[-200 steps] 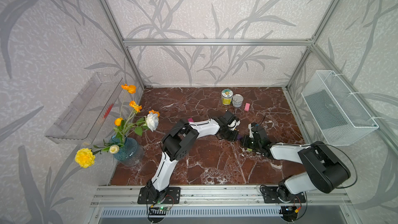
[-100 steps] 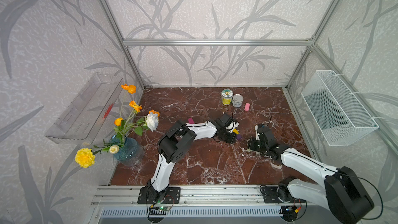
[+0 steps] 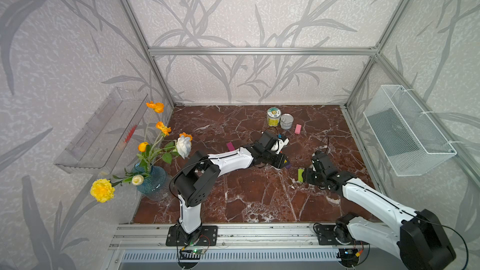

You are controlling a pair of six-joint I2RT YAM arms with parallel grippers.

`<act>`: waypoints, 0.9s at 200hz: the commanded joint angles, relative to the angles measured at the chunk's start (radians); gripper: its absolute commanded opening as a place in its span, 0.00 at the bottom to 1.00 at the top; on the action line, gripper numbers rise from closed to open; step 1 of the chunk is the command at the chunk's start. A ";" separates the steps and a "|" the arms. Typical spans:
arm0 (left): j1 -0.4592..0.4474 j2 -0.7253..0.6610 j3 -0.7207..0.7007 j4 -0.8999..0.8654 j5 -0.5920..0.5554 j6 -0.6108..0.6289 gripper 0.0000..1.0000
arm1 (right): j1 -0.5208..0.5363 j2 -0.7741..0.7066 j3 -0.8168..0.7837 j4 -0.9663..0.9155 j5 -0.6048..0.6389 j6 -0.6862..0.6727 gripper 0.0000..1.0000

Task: Assemble the letter v with building blocks
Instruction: Pick up the building block from the center of the board.

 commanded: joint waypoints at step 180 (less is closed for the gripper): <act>0.073 -0.009 -0.020 -0.004 -0.046 -0.024 0.47 | -0.003 0.250 0.109 0.008 -0.017 -0.092 0.37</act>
